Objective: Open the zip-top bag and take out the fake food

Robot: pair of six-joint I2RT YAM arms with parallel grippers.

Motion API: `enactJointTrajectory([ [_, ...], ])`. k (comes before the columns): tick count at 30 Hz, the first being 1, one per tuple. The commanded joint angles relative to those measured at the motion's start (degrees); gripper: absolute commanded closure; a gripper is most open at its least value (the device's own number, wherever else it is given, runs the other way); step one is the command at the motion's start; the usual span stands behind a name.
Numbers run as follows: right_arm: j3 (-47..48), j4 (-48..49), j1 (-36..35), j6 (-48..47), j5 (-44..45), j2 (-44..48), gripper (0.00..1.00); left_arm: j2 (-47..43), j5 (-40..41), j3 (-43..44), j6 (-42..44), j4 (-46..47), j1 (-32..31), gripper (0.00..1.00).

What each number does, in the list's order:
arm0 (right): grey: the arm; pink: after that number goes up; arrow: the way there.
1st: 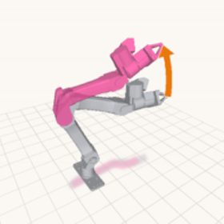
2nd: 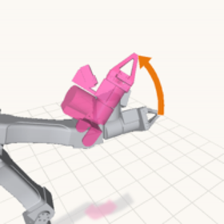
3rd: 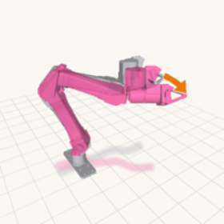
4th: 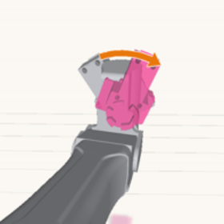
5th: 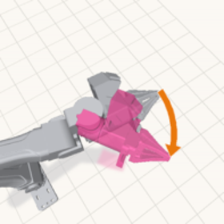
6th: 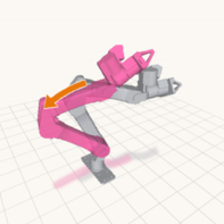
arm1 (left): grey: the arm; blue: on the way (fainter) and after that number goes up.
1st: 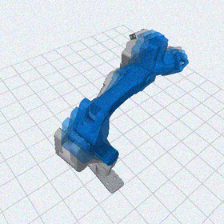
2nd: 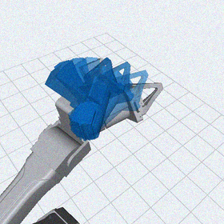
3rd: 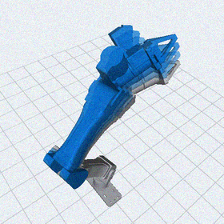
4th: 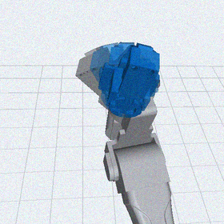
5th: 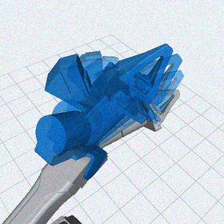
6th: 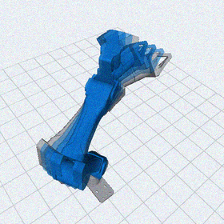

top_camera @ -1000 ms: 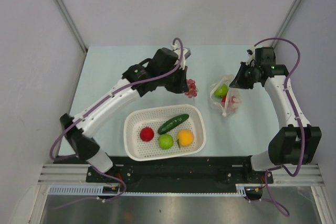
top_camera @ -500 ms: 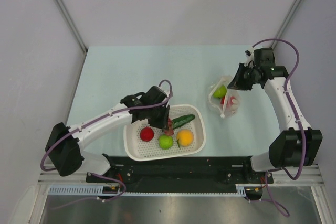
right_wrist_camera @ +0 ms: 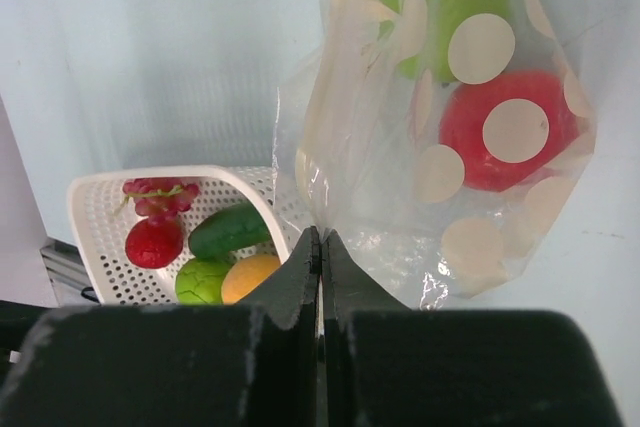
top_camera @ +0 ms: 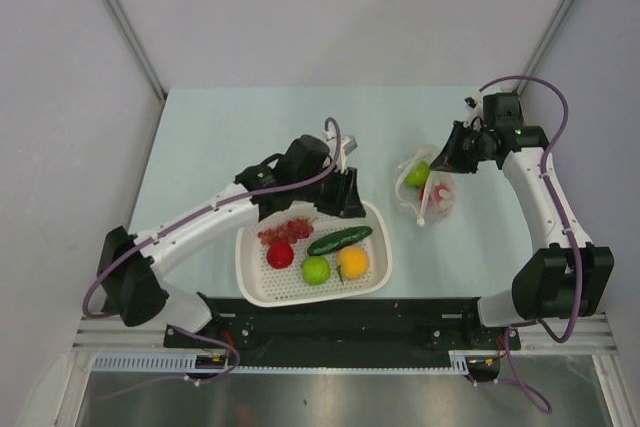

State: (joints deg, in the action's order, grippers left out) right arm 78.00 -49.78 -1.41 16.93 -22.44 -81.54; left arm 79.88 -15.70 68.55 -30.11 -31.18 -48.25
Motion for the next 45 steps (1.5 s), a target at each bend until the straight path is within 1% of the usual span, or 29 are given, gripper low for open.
enactJointTrajectory([
  [1, 0.2, 0.4, 0.3, 2.8, -4.0, 1.6, 1.0, 10.6, -9.7, 8.6, -3.0, 15.9, 0.1, 0.58],
  [2, 0.2, 0.5, 0.3, 3.2, -5.3, 1.6, 1.0, 13.5, -10.6, 10.7, -3.6, 16.8, 0.2, 0.6],
  [3, 0.2, 0.6, 0.3, 4.2, -5.9, 1.8, 1.0, 15.9, -11.2, 14.8, -4.3, 17.5, 0.2, 0.62],
  [4, 0.2, 0.5, 0.4, 4.8, -6.6, 1.9, 1.0, 20.5, -12.5, 16.8, -5.3, 19.1, 0.2, 0.62],
  [6, 0.2, 0.8, 0.6, 6.4, -8.8, 2.0, 1.0, 24.3, -13.2, 21.9, -5.8, 20.9, 0.2, 0.64],
  [7, 0.2, 1.1, 0.9, 6.9, -9.2, 2.0, 1.0, 27.8, -13.9, 23.4, -6.5, 22.0, 0.2, 0.64],
  [11, 0.2, 3.8, 1.0, 10.9, -12.9, 2.2, 1.0, 35.9, -14.7, 31.7, -8.5, 21.0, 0.2, 0.66],
  [14, 0.2, 5.3, 2.7, 13.3, -14.2, 2.2, 1.0, 38.9, -11.9, 33.7, -9.4, 20.2, 0.1, 0.66],
  [16, 0.2, 6.0, 3.3, 14.5, -15.3, 1.9, 1.0, 40.4, -9.4, 35.1, -9.2, 17.4, 0.1, 0.66],
  [17, 0.2, 6.2, 3.9, 15.0, -15.7, 1.9, 1.0, 42.2, -7.9, 37.3, -9.1, 16.0, 0.1, 0.65],
  [19, 0.2, 6.4, 4.2, 15.8, -16.1, 2.1, 1.0, 44.0, -6.9, 39.1, -8.4, 13.8, -0.1, 0.61],
  [23, 0.2, 6.4, 4.7, 16.9, -16.4, 2.6, 1.0, 46.2, -4.5, 41.8, -8.4, 12.6, -1.2, 0.51],
  [25, 0.2, 6.6, 4.7, 17.4, -16.4, 2.7, 1.0, 47.6, -4.2, 42.6, -8.0, 11.7, -2.1, 0.51],
  [28, 0.2, 7.1, 4.7, 18.4, -16.8, 2.9, 1.0, 49.0, -3.0, 43.2, -7.1, 10.3, -3.1, 0.48],
  [29, 0.2, 7.2, 4.8, 18.5, -16.9, 2.9, 1.0, 49.3, -2.9, 43.3, -6.2, 10.2, -3.3, 0.45],
  [31, 0.1, 6.7, 5.0, 18.1, -16.4, 2.8, 1.0, 50.9, -2.8, 44.1, -5.3, 9.2, -3.8, 0.45],
  [35, 0.2, 5.7, 5.4, 16.9, -16.2, 2.7, 1.0, 52.3, 0.0, 44.0, -3.3, 7.7, -4.9, 0.39],
  [36, 0.2, 5.7, 5.4, 16.7, -16.1, 3.0, 1.0, 52.5, 0.5, 43.9, -3.4, 7.6, -5.2, 0.38],
  [38, 0.2, 5.2, 5.4, 16.5, -15.9, 3.1, 1.0, 52.8, 2.1, 43.9, -3.2, 7.2, -5.5, 0.33],
  [43, 0.1, 3.6, 5.1, 15.4, -15.4, 3.5, 1.0, 53.5, 4.5, 43.9, -4.7, 7.2, -6.0, 0.31],
  [44, 0.1, 3.5, 4.8, 15.5, -15.2, 3.5, 1.0, 54.2, 5.1, 44.6, -5.8, 6.7, -6.2, 0.25],
  [45, 0.1, 3.4, 4.8, 15.5, -15.2, 3.5, 1.0, 54.3, 5.0, 44.6, -6.4, 6.7, -6.2, 0.25],
])
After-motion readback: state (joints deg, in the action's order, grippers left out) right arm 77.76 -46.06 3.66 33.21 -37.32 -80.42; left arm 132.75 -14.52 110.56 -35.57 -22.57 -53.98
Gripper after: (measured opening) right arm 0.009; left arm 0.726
